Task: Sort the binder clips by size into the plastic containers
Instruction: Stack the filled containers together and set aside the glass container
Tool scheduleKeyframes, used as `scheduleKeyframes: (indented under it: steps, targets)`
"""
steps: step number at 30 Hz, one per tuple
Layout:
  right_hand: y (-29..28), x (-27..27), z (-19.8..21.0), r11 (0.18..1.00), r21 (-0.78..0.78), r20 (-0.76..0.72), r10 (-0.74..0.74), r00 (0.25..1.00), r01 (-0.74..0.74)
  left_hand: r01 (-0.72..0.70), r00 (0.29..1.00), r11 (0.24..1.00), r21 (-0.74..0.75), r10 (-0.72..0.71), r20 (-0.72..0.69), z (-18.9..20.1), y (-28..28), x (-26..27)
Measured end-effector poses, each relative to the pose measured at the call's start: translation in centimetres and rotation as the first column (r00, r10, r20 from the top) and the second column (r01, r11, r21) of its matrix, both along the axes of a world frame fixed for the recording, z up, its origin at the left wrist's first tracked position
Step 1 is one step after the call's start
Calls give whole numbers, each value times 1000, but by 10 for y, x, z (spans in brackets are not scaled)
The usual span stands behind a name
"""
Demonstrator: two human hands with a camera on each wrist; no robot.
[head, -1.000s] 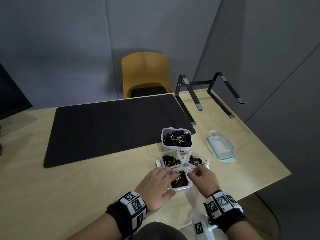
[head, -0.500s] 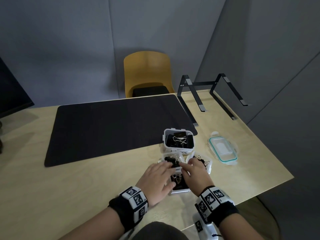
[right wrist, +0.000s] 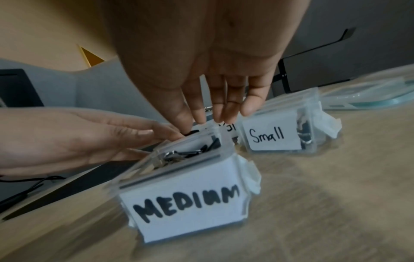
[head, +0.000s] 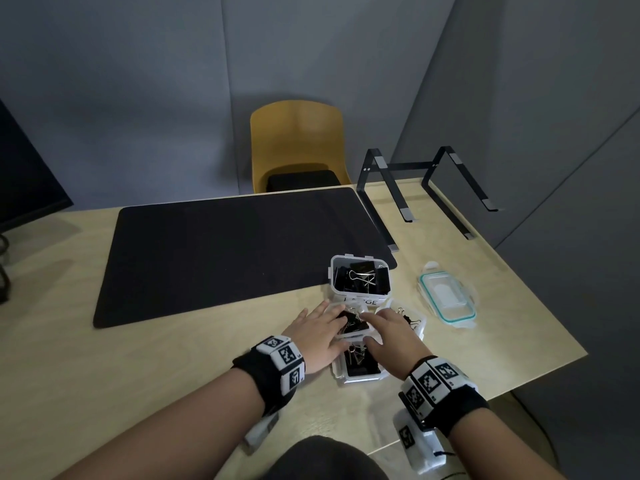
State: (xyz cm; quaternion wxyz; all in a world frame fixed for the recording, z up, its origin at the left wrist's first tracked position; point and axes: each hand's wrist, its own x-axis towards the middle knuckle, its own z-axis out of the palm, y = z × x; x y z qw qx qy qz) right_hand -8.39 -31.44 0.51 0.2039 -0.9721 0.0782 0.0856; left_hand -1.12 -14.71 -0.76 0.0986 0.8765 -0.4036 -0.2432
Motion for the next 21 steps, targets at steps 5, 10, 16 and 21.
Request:
scheduleKeyframes:
  steps: [5,10,16,21]
  targets:
    - [-5,-13,8,994,12,52,105,993,-105,-124,991,951,-282,105,-81,-1,5,10]
    - [-2,-19,11,964,-83,-129,241,962,-253,-332,933,877,-348,252,-256,-9,8,16]
    - [4,-21,9,939,-216,-186,229,956,-267,-345,919,915,-212,283,-273,-33,0,23]
    - [2,-25,17,956,-164,-255,196,947,-242,-404,897,880,-248,329,-294,-34,-3,27]
